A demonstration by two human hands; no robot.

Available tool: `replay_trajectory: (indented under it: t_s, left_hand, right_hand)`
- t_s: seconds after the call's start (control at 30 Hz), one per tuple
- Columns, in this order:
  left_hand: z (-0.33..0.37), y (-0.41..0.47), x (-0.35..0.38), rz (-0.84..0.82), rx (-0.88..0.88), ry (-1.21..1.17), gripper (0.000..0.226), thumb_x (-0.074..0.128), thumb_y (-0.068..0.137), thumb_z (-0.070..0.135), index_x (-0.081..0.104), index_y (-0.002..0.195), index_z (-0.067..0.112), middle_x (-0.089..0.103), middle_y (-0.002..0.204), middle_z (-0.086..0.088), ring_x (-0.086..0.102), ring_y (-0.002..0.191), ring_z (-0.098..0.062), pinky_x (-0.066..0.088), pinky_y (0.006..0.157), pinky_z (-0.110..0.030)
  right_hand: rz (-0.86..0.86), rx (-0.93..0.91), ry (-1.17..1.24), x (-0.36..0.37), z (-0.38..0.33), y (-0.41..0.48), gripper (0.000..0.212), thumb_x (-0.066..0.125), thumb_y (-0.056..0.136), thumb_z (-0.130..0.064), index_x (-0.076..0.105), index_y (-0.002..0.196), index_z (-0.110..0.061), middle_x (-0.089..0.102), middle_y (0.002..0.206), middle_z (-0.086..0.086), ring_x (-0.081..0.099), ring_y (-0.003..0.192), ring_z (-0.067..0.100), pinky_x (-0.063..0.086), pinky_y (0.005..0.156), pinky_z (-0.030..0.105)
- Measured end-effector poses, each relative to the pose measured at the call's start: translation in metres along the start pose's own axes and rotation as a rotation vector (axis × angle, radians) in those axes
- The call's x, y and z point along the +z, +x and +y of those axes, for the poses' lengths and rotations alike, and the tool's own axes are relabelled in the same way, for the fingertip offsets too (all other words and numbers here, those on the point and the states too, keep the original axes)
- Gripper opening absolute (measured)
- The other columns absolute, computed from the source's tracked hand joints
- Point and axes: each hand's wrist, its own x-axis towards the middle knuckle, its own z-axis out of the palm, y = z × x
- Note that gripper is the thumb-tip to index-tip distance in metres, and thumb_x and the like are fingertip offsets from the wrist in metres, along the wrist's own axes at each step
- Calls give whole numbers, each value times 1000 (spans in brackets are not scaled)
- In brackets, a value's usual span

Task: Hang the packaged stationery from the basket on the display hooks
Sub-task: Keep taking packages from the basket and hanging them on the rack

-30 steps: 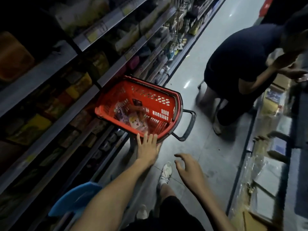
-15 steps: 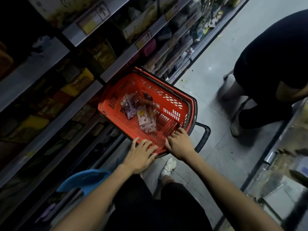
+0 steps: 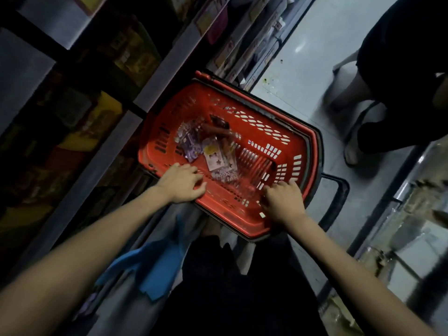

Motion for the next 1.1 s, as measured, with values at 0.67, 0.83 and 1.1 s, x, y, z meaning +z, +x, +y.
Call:
replay_trajectory:
  t_s: [0.67, 0.83, 1.1]
  left_hand:
    - [-5, 10, 18, 53, -89, -68, 51, 32, 91, 53, 73, 92, 23, 69, 94, 4, 64, 96, -22, 46, 86, -38]
    - [-5, 10, 23, 99, -109, -128, 46, 37, 90, 50, 73, 89, 22, 71, 90, 3, 66, 89, -23, 50, 81, -38]
    - [-4, 10, 17, 56, -130, -160, 48, 34, 90, 50, 74, 94, 24, 71, 93, 5, 65, 93, -21, 48, 83, -37]
  right_hand:
    - [2, 544, 939, 102, -105, 225, 79, 83, 81, -28, 45, 149, -12, 57, 138, 21, 60, 122, 41, 50, 98, 41]
    - [27, 652, 1002, 113, -113, 229, 69, 78, 85, -24, 46, 144, -14, 63, 127, 20, 63, 117, 40, 51, 93, 41]
    - [-76, 669, 1057, 103, -93, 216, 30, 63, 98, -23, 67, 124, -9, 71, 122, 20, 66, 115, 38, 51, 92, 37]
